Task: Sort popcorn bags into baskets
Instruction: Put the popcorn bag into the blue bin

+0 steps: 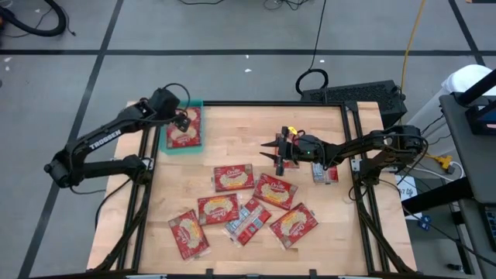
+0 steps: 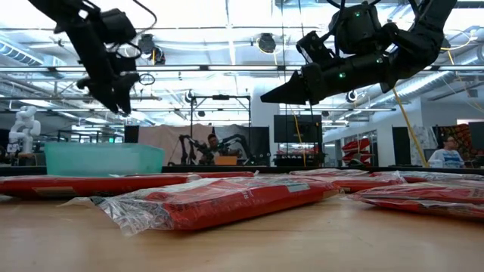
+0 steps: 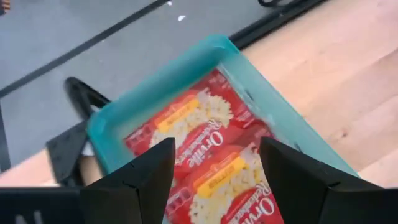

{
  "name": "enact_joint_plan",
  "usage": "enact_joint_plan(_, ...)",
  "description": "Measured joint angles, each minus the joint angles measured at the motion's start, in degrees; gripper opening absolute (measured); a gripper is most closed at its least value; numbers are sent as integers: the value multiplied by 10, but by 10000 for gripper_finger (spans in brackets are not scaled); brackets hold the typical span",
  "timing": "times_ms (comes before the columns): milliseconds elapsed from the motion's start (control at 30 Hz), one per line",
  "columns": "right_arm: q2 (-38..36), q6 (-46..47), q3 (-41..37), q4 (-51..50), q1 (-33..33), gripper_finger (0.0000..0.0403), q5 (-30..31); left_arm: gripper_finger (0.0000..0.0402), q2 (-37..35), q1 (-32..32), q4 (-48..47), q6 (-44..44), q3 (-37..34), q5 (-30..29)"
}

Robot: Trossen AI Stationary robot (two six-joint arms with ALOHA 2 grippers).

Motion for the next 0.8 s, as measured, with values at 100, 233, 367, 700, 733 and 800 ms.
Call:
enact_joint_plan(100,0,9,0,0,0,125,0,226,41,-7,20,-6,-16,-4)
enact_joint_plan(233,0,30,0,0,0,125,0,189,115,-11,46,-25,-33,-18)
enact_joint_plan(367,0,41,0,0,0,125,0,146,178,-11,62,-37,-33,-25)
enact_joint_plan(700,0,40,0,0,4,125,1,98,269,-18,70,-37,-32,20)
enact_joint_plan(733,0,40,0,0,4,125,1,97,271,-21,68,-37,-32,20)
enact_joint_plan(800,0,40,0,0,4,125,1,97,272,-26,64,-37,-32,24)
